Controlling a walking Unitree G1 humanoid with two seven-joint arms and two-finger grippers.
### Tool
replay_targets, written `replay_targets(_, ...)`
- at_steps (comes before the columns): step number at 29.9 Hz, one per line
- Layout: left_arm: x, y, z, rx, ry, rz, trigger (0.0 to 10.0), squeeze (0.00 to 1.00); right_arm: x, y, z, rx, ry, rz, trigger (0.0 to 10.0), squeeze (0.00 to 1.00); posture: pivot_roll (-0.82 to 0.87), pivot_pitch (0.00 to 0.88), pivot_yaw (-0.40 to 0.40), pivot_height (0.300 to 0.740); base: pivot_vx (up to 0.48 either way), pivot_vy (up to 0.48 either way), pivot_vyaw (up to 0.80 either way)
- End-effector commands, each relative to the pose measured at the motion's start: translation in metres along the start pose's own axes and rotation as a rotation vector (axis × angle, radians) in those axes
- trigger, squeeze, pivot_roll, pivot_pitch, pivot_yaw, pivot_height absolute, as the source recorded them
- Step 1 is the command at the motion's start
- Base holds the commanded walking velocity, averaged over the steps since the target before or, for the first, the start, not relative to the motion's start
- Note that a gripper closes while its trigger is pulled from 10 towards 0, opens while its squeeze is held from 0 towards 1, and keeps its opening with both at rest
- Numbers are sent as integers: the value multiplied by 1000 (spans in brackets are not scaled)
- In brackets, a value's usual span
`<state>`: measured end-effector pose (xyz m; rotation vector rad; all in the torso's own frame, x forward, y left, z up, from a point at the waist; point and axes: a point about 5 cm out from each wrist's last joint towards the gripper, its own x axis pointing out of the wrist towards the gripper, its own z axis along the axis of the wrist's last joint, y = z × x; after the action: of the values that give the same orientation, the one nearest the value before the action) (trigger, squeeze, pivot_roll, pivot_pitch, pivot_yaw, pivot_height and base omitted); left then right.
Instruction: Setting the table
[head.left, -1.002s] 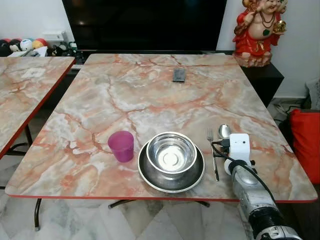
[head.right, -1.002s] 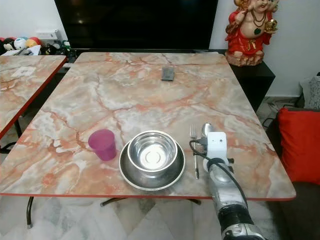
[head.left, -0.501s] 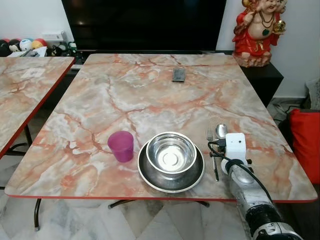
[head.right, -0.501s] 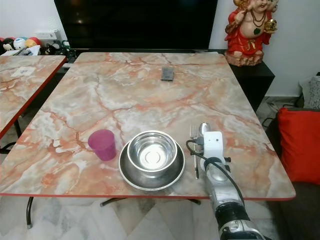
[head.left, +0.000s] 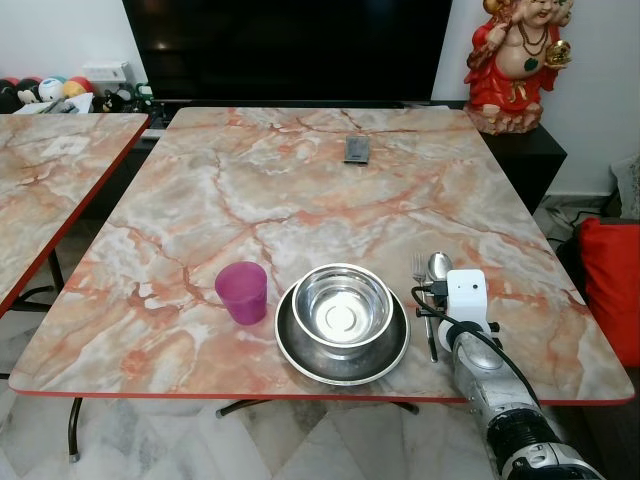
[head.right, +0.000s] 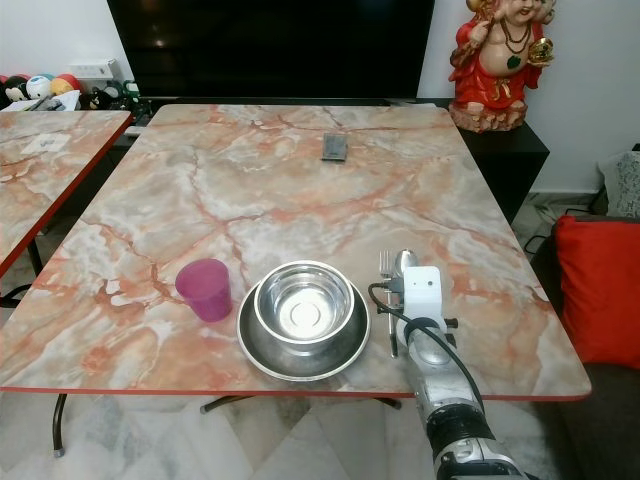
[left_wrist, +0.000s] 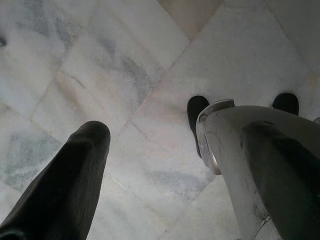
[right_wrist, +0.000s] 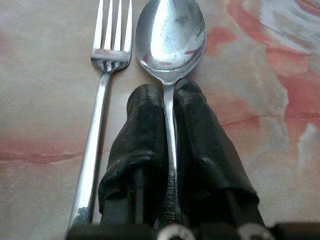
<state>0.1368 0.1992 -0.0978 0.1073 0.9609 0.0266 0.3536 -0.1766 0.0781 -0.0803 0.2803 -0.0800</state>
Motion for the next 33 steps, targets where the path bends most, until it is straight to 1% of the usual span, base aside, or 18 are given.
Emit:
replay_targets(1,-5,-8,-20,-1,78,-38,10000,0,1,3,1,1,-2,3,10000,0,-3,99,5,740,0,0,0)
replay_targets(4,-5,-8,-20,-1,78,-38,10000,0,1,3,0,3,0,5,10000,0,-2,99,5,740,0,0,0)
replay_targets(6,-5,-8,-20,0,78,-37,10000,0,1,3,0,4,2,6,10000,180,-1,100,6,740,0,0,0)
replay_targets(9,-5,-8,-20,0,78,-37,10000,0,1,3,0,4,2,6,10000,180,-1,100,6,740,0,0,0)
replay_targets(10,-5,-8,-20,0,78,-37,10000,0,1,4,0,4,2,7,10000,443,-1,100,6,740,0,0,0)
replay_targets(11,-5,-8,-20,0,78,-37,10000,0,1,4,-1,4,3,8,10000,839,-1,100,6,740,0,0,0)
replay_targets(13,-5,-8,-20,0,77,-37,10000,0,1,4,-1,2,4,7,10000,855,-1,100,6,740,0,0,0)
replay_targets(15,-5,-8,-20,0,77,-37,10000,0,1,4,-1,1,4,7,10000,855,-1,100,6,740,0,0,0)
replay_targets(16,-5,-8,-20,0,77,-37,10000,0,1,3,-1,-2,6,4,10000,800,0,102,5,740,0,0,0)
replay_targets(17,-5,-8,-20,0,77,-37,10000,0,1,3,-1,-3,7,2,10000,588,0,102,5,740,0,0,0)
replay_targets(18,-5,-8,-20,0,77,-37,10000,0,1,3,-2,-6,8,0,10000,439,0,101,5,740,0,0,0)
replay_targets(19,-5,-8,-20,0,77,-37,10000,0,1,3,-2,-6,8,0,10000,439,0,101,5,740,0,0,0)
replay_targets(20,-5,-8,-20,0,77,-38,10000,0,1,2,-2,-6,8,0,10000,149,0,101,5,740,0,0,0)
replay_targets(23,-5,-8,-20,0,77,-38,10000,0,1,2,-2,-6,7,-1,10000,149,0,101,5,740,0,0,0)
replay_targets(24,-5,-8,-20,0,77,-38,10000,0,1,2,-2,-6,7,-1,10000,0,0,101,5,740,0,0,0)
replay_targets(29,-5,-8,-20,2,76,-38,10000,0,1,3,-1,-4,4,-3,10000,0,-1,101,5,740,0,0,0)
replay_targets(33,-5,-8,-20,19,76,-43,10000,0,2,1,6,15,-40,-22,10000,0,0,99,5,740,0,0,0)
